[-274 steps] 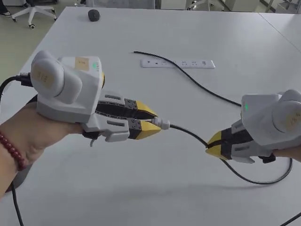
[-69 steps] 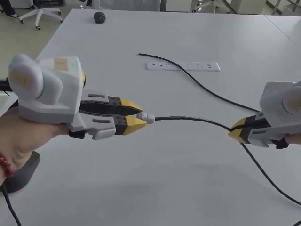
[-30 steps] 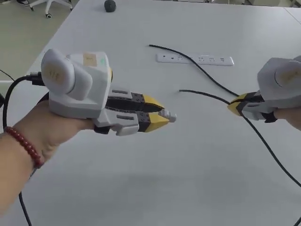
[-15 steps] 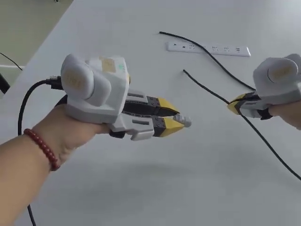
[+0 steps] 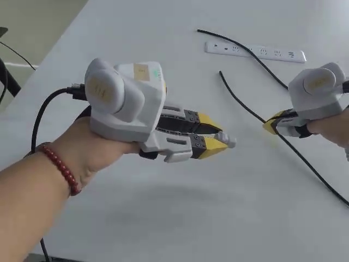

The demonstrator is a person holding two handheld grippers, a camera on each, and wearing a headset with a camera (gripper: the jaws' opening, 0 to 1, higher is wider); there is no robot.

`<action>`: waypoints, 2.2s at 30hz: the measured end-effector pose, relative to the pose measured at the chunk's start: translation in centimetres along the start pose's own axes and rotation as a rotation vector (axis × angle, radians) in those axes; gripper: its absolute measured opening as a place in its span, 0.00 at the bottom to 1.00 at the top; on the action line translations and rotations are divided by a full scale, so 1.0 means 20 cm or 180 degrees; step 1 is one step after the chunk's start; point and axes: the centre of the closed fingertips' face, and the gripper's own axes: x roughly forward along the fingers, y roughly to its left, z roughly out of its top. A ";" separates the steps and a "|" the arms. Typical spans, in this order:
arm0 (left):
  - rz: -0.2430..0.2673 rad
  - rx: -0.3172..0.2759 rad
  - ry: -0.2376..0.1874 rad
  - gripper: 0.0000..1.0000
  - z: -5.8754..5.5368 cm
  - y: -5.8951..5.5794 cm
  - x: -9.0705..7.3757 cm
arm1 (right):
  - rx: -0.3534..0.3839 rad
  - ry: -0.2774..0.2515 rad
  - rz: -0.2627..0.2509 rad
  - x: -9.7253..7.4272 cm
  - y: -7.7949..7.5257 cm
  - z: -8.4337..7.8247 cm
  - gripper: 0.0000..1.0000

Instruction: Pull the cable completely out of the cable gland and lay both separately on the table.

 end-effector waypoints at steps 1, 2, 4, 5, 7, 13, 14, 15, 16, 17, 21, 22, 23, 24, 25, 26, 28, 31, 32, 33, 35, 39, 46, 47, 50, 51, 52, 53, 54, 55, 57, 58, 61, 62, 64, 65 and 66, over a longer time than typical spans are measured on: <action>0.0004 0.0002 0.0000 0.16 0.00 0.00 0.00 | -0.0012 0.0016 0.0002 0.01 0.00 0.00 0.00; 0.0003 0.0000 0.0000 0.16 0.00 0.00 0.00 | -0.0025 0.0042 0.0003 0.01 0.00 -0.01 0.00; 0.0004 -0.0004 -0.0012 0.16 0.00 0.00 0.00 | -0.0030 0.0072 0.0016 0.01 0.00 -0.01 0.00; 0.0001 -0.0010 -0.0015 0.16 0.00 0.00 0.00 | -0.0017 0.0069 0.0024 0.01 0.00 0.00 0.00; -0.0005 -0.0021 -0.0022 0.16 0.00 0.00 0.01 | -0.0042 0.0081 0.0025 0.01 0.00 0.00 0.00; -0.0014 -0.0025 -0.0035 0.16 0.01 0.00 0.02 | -0.0017 0.0070 0.0043 0.00 0.00 0.00 0.00; -0.0011 -0.0022 -0.0031 0.16 0.01 0.00 0.02 | -0.0017 0.0063 0.0071 0.00 0.01 0.00 0.00; -0.0010 -0.0023 -0.0029 0.16 0.00 0.00 0.02 | -0.0018 0.0059 0.0069 0.00 0.01 -0.01 0.01; -0.0010 -0.0023 -0.0024 0.16 0.00 0.00 0.02 | -0.0032 0.0052 0.0071 -0.01 0.01 -0.01 0.01; -0.0007 -0.0022 -0.0018 0.16 0.00 0.00 0.02 | -0.0024 0.0044 0.0091 -0.01 0.02 -0.01 0.03; 0.0006 -0.0020 -0.0023 0.16 0.01 0.00 0.01 | 0.0030 -0.0025 0.0063 -0.03 0.01 0.00 0.18; 0.0009 -0.0019 -0.0023 0.16 0.01 0.00 0.01 | 0.0025 -0.0033 0.0068 -0.03 0.01 0.00 0.17; 0.0014 -0.0021 -0.0024 0.16 0.01 0.00 0.01 | 0.0048 -0.0092 0.0049 -0.05 0.01 0.01 0.18; 0.0018 -0.0021 -0.0027 0.16 0.01 0.00 0.01 | 0.0062 -0.0136 0.0042 -0.06 0.01 0.03 0.20; 0.0026 -0.0022 -0.0027 0.16 0.01 0.00 0.00 | 0.0073 -0.0165 0.0065 -0.08 0.02 0.04 0.20; 0.0036 -0.0018 -0.0027 0.16 0.01 0.01 0.00 | 0.0075 -0.0208 0.0060 -0.09 0.02 0.05 0.20; 0.0056 -0.0029 -0.0031 0.16 0.01 0.01 -0.01 | 0.0101 -0.0401 0.0061 -0.14 0.04 0.10 0.26; 0.0088 -0.0037 -0.0065 0.16 0.03 0.01 -0.03 | 0.0282 -0.0701 0.0130 -0.23 0.09 0.17 0.40; 0.0097 -0.0034 -0.0064 0.16 0.03 0.01 -0.03 | 0.0274 -0.0798 0.0115 -0.26 0.10 0.18 0.43; 0.0103 -0.0032 -0.0063 0.16 0.03 0.01 -0.03 | 0.0250 -0.0886 0.0098 -0.29 0.10 0.19 0.47; 0.0115 -0.0036 -0.0071 0.16 0.03 0.01 -0.04 | 0.0365 -0.1065 0.0173 -0.36 0.15 0.22 0.59; 0.0125 -0.0028 -0.0061 0.16 0.03 -0.01 -0.07 | 0.0319 -0.1119 0.0119 -0.48 0.19 0.18 0.65; 0.0156 -0.0032 -0.0052 0.16 0.03 -0.03 -0.08 | 0.0422 -0.1307 0.0017 -0.63 0.24 0.14 0.73; 0.0159 -0.0031 -0.0057 0.16 0.03 -0.03 -0.09 | 0.0451 -0.1369 0.0008 -0.65 0.25 0.15 0.75; 0.0179 -0.0037 -0.0076 0.16 0.04 -0.03 -0.10 | 0.0470 -0.1492 -0.0010 -0.71 0.29 0.12 0.88; 0.0181 -0.0037 -0.0078 0.16 0.04 -0.03 -0.10 | 0.0461 -0.1569 -0.0064 -0.74 0.30 0.12 0.96; 0.0186 -0.0037 -0.0088 0.16 0.05 -0.03 -0.10 | 0.0420 -0.1677 -0.0097 -0.76 0.31 0.13 0.99; 0.0190 -0.0039 -0.0090 0.16 0.05 -0.03 -0.10 | 0.0388 -0.1661 -0.0090 -0.78 0.34 0.10 1.00; 0.0197 -0.0044 -0.0091 0.16 0.04 -0.03 -0.10 | 0.0377 -0.1676 -0.0101 -0.80 0.35 0.09 0.99; 0.0196 -0.0048 -0.0093 0.16 0.04 -0.03 -0.10 | 0.0382 -0.1679 -0.0099 -0.80 0.36 0.07 0.99; 0.0195 -0.0044 -0.0084 0.16 0.04 -0.03 -0.10 | 0.0373 -0.1632 -0.0085 -0.82 0.39 0.04 0.99; 0.0194 -0.0038 -0.0084 0.16 0.03 -0.03 -0.09 | 0.0376 -0.1625 -0.0095 -0.83 0.40 0.02 0.99; 0.0179 -0.0034 -0.0087 0.16 0.02 -0.02 -0.07 | 0.0466 -0.1647 -0.0127 -0.87 0.42 -0.02 0.99; 0.0177 -0.0025 -0.0080 0.16 0.02 -0.02 -0.07 | 0.0484 -0.1681 -0.0114 -0.89 0.43 -0.02 0.99; 0.0173 -0.0019 -0.0084 0.16 0.01 -0.01 -0.05 | 0.0504 -0.1702 -0.0160 -0.92 0.43 -0.03 0.99; 0.0171 -0.0028 -0.0075 0.16 0.00 0.00 -0.03 | 0.0509 -0.1721 -0.0181 -0.94 0.42 -0.04 0.99; 0.0171 -0.0030 -0.0062 0.16 -0.01 0.00 -0.02 | 0.0543 -0.1728 -0.0189 -0.95 0.42 -0.04 0.99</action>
